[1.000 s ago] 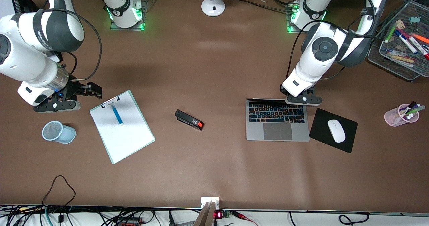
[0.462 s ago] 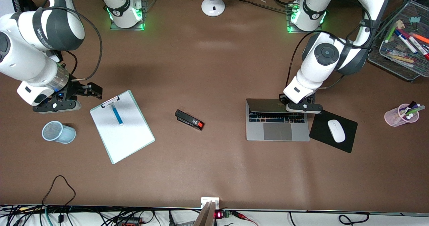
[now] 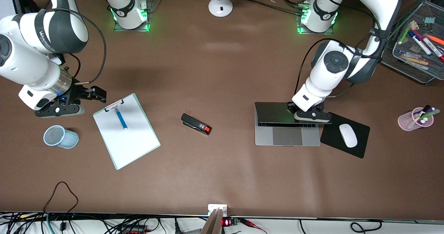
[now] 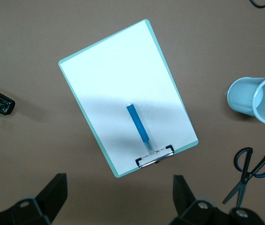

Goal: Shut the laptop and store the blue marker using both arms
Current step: 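Push the laptop lid shut with the left gripper while the right gripper grasps the marker, then lift the blue marker with the right gripper while the left gripper withdraws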

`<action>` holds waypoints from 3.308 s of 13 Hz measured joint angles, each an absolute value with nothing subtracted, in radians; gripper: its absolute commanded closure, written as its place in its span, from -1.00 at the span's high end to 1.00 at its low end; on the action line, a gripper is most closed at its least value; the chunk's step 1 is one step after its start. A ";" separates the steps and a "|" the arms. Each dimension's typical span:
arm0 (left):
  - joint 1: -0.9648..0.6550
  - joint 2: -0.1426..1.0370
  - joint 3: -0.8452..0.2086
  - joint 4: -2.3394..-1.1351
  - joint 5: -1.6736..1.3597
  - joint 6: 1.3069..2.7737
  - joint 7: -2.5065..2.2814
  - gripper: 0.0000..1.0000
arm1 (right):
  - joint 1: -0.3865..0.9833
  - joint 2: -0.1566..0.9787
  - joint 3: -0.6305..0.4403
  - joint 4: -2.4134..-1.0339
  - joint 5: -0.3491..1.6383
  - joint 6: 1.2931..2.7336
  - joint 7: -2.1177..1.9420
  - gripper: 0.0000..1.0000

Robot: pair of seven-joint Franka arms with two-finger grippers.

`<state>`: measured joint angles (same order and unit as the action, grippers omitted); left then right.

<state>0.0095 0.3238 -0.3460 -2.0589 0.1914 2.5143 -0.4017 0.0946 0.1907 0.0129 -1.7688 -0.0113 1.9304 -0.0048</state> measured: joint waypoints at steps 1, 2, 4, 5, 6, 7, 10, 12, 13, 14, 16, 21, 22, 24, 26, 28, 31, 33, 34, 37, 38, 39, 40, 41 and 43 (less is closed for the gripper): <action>0.010 0.336 -0.346 -2.048 0.191 2.515 -0.402 -1.00 | 0.095 0.204 0.013 -1.769 -0.011 1.933 -0.006 0.92; 0.010 0.351 -0.346 -2.035 0.191 2.515 -0.402 -1.00 | 0.097 0.219 0.013 -1.769 -0.011 1.942 -0.006 0.84; 0.010 0.376 -0.346 -2.017 0.191 2.515 -0.402 -1.00 | 0.105 0.256 0.013 -1.769 -0.023 1.970 -0.011 0.82; 0.010 0.387 -0.346 -2.010 0.192 2.518 -0.402 -1.00 | 0.109 0.279 0.014 -1.769 -0.042 1.991 -0.028 0.82; 0.010 0.399 -0.346 -2.007 0.192 2.528 -0.402 -1.00 | 0.111 0.300 0.014 -1.771 -0.059 2.017 -0.057 0.82; 0.010 0.412 -0.346 -2.004 0.192 2.544 -0.402 -1.00 | 0.113 0.323 0.014 -1.773 -0.067 2.042 -0.091 0.82; 0.010 0.453 -0.346 -1.996 0.194 2.565 -0.402 -1.00 | 0.120 0.389 0.014 -1.777 -0.071 2.119 -0.198 0.69; 0.010 0.482 -0.346 -1.984 0.220 2.584 -0.401 -1.00 | 0.120 0.424 0.013 -1.782 -0.071 2.177 -0.268 0.60; 0.010 0.497 -0.346 -1.975 0.236 2.593 -0.401 -1.00 | 0.120 0.441 0.013 -1.784 -0.071 2.197 -0.295 0.56; 0.010 0.514 -0.346 -1.965 0.243 2.599 -0.401 -1.00 | 0.120 0.459 0.013 -1.785 -0.071 2.217 -0.314 0.54; 0.010 0.547 -0.346 -1.948 0.255 2.611 -0.401 -1.00 | 0.120 0.498 0.013 -1.786 -0.071 2.254 -0.331 0.45; 0.010 0.617 -0.332 -1.925 0.256 2.670 -0.401 -1.00 | 0.115 0.568 0.011 -1.786 -0.071 2.312 -0.427 0.25; 0.010 0.629 -0.331 -1.919 0.256 2.673 -0.401 -1.00 | 0.113 0.575 0.011 -1.786 -0.071 2.314 -0.445 0.20; 0.010 0.644 -0.330 -1.908 0.256 2.677 -0.401 -1.00 | 0.111 0.587 0.011 -1.786 -0.071 2.315 -0.454 0.19; 0.010 0.652 -0.330 -1.900 0.256 2.680 -0.401 -1.00 | 0.111 0.598 0.011 -1.786 -0.071 2.318 -0.457 0.11; 0.010 0.654 -0.330 -1.899 0.256 2.687 -0.401 -1.00 | 0.111 0.605 0.011 -1.786 -0.071 2.319 -0.457 0.00; 0.010 0.656 -0.330 -1.898 0.256 2.692 -0.401 -1.00 | 0.105 0.614 0.010 -1.786 -0.071 2.320 -0.457 -0.04; 0.013 0.654 -0.330 -1.892 0.256 2.695 -0.403 -1.00 | 0.100 0.620 0.010 -1.785 -0.071 2.322 -0.458 -0.06; 0.014 0.645 -0.330 -1.885 0.257 2.687 -0.403 -1.00 | 0.098 0.624 0.010 -1.785 -0.071 2.326 -0.458 -0.10; 0.014 0.563 -0.332 -1.859 0.257 2.536 -0.403 -0.96 | 0.096 0.639 0.010 -1.785 -0.071 2.347 -0.458 -0.16; 0.014 0.521 -0.334 -1.854 0.257 2.460 -0.403 -0.93 | 0.096 0.644 0.010 -1.785 -0.071 2.351 -0.458 -0.18; 0.014 0.478 -0.337 -1.853 0.257 2.388 -0.403 -0.86 | 0.096 0.648 0.010 -1.784 -0.071 2.353 -0.458 -0.26; 0.013 0.438 -0.340 -1.853 0.257 2.327 -0.403 -0.81 | 0.096 0.651 0.010 -1.784 -0.071 2.355 -0.458 -0.38; 0.013 0.405 -0.341 -1.853 0.257 2.277 -0.403 -0.36 | 0.095 0.651 0.010 -1.784 -0.071 2.357 -0.458 -0.59; 0.013 0.349 -0.341 -1.852 0.257 2.192 -0.404 0.46 | 0.095 0.651 0.010 -1.782 -0.071 2.358 -0.458 -0.98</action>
